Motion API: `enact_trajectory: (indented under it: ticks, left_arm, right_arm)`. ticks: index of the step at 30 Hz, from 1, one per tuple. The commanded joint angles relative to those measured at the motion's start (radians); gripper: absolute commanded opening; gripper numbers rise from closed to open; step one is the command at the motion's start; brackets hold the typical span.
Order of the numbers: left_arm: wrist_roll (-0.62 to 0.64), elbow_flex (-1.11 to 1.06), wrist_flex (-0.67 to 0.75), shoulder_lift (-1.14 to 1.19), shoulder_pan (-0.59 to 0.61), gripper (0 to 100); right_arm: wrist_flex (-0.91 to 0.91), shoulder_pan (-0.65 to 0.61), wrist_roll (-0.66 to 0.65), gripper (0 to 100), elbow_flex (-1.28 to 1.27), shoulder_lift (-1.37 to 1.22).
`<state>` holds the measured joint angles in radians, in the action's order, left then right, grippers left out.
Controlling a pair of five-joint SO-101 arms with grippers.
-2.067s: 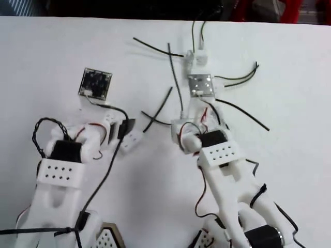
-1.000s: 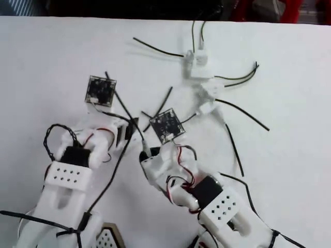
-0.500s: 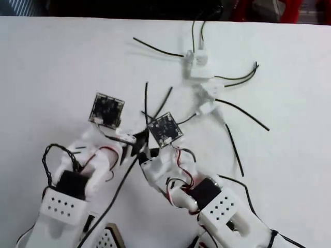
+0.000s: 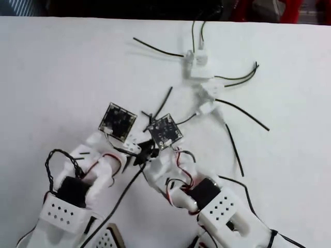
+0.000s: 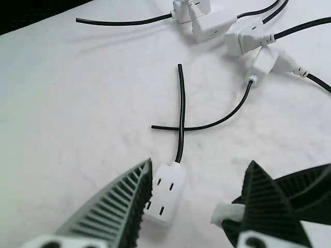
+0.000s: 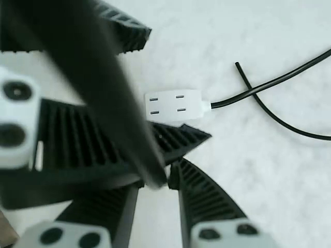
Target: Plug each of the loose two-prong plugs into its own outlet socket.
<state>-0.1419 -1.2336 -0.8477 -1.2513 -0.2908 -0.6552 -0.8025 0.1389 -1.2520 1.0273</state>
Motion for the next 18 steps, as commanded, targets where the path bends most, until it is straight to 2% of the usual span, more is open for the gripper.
enact_trajectory:
  ticks: [1, 5, 12, 18]
  left_arm:
    - [-0.008, 0.011, -0.003, -0.016, 0.008, 28]
    - [0.002, 0.014, 0.023, -0.016, 0.111, 28]
    - [0.135, 0.043, 0.063, -0.016, 0.351, 28]
    - [0.189, 0.046, 0.069, -0.016, 0.489, 28]
  right_arm:
    - [0.025, 0.012, -0.012, 1.7, 0.003, 0.012]
    - [0.024, 0.013, -0.014, 1.7, 0.002, 0.012]
    - [0.024, 0.013, -0.018, 1.7, 0.006, 0.012]
    - [0.024, 0.008, -0.095, 1.7, 0.080, -0.012]
